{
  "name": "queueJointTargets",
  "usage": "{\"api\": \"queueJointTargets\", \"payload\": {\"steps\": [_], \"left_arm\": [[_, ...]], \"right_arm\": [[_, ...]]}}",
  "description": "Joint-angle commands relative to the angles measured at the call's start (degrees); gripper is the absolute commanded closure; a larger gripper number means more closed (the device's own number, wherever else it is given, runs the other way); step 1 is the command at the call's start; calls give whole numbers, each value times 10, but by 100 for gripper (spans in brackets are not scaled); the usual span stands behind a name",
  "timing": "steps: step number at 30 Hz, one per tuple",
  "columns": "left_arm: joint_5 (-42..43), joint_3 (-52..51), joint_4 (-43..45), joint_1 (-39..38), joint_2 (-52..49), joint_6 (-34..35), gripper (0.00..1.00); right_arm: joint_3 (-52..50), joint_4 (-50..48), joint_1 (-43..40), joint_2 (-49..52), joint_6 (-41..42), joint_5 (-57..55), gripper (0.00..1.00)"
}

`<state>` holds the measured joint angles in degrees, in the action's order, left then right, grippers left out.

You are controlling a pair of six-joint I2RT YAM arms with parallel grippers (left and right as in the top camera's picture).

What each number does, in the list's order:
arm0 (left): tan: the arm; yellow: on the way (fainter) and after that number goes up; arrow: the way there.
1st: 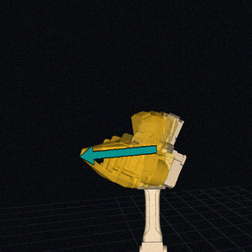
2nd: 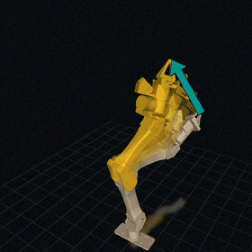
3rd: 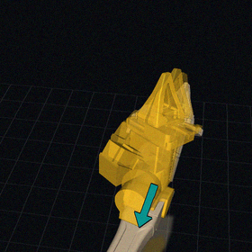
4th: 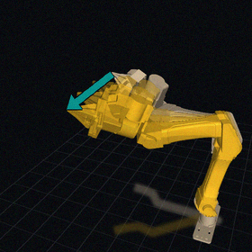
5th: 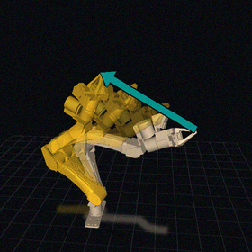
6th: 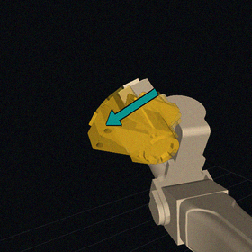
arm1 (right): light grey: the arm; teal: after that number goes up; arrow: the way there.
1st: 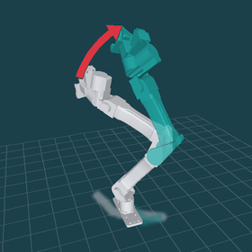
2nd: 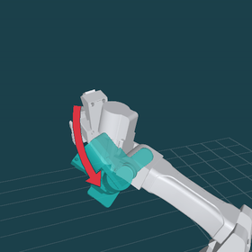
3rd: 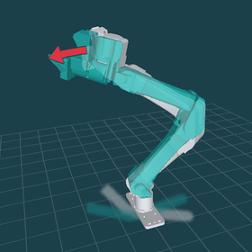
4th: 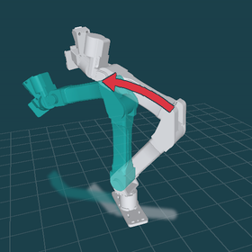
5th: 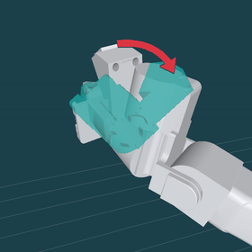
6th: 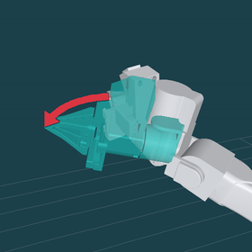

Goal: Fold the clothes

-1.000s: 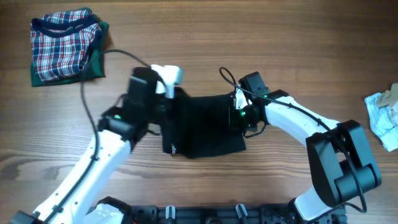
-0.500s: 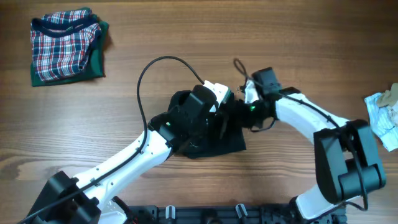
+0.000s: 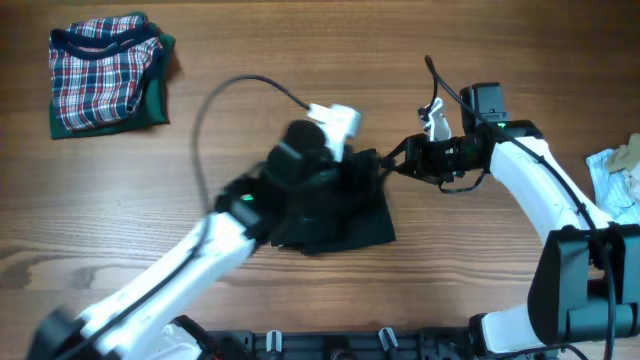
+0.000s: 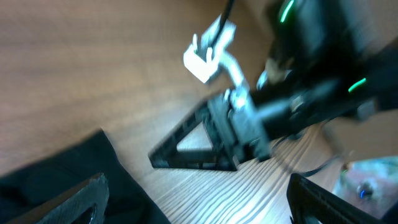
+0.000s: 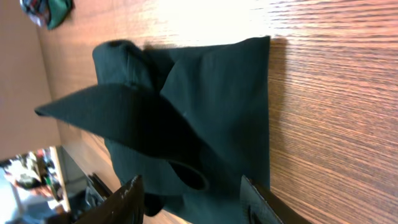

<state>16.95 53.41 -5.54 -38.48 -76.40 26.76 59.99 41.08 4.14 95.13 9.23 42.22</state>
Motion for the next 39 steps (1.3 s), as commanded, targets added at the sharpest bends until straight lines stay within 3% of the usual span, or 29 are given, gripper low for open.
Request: {"api": "queueJointTargets", "payload": {"steps": [1, 4, 7, 11, 17, 20, 21, 25, 32, 34, 36, 37, 39], "left_arm": [[5, 20, -36, 80, 141, 22, 7], [-1, 20, -136, 177, 235, 20, 5], [-1, 20, -238, 240, 258, 18, 4], [-1, 20, -289, 245, 226, -15, 4], [-1, 20, -291, 245, 189, -15, 4], [-1, 20, -291, 245, 181, -15, 4], [-1, 20, -291, 245, 181, -15, 4], [-1, 20, -291, 245, 181, -24, 4], [-1, 20, -311, 245, 174, -24, 4], [-1, 20, -318, 245, 170, -24, 4], [-1, 20, -318, 245, 167, -24, 4], [-2, 20, -318, 245, 167, -26, 4], [-10, 20, -316, 245, 167, -26, 4]], "right_arm": [[10, -1, 25, -12, -79, 8, 48], [5, -25, 59, -6, -107, -14, 39], [4, -63, 97, 10, -106, -35, 36], [3, -105, 126, 46, -107, -39, 39], [3, -108, 133, 49, -115, -39, 58], [3, -112, 133, 49, -121, -39, 92], [3, -113, 133, 49, -120, -39, 96], [10, -102, 131, 39, -104, -36, 96], [118, 98, 45, -46, -39, -69, 96], [117, 143, 17, -46, -51, -69, 96], [117, 157, 15, -46, -124, -57, 95], [115, 160, 25, -42, -178, -56, 67], [109, 149, 45, -28, -214, -56, 58]]}}
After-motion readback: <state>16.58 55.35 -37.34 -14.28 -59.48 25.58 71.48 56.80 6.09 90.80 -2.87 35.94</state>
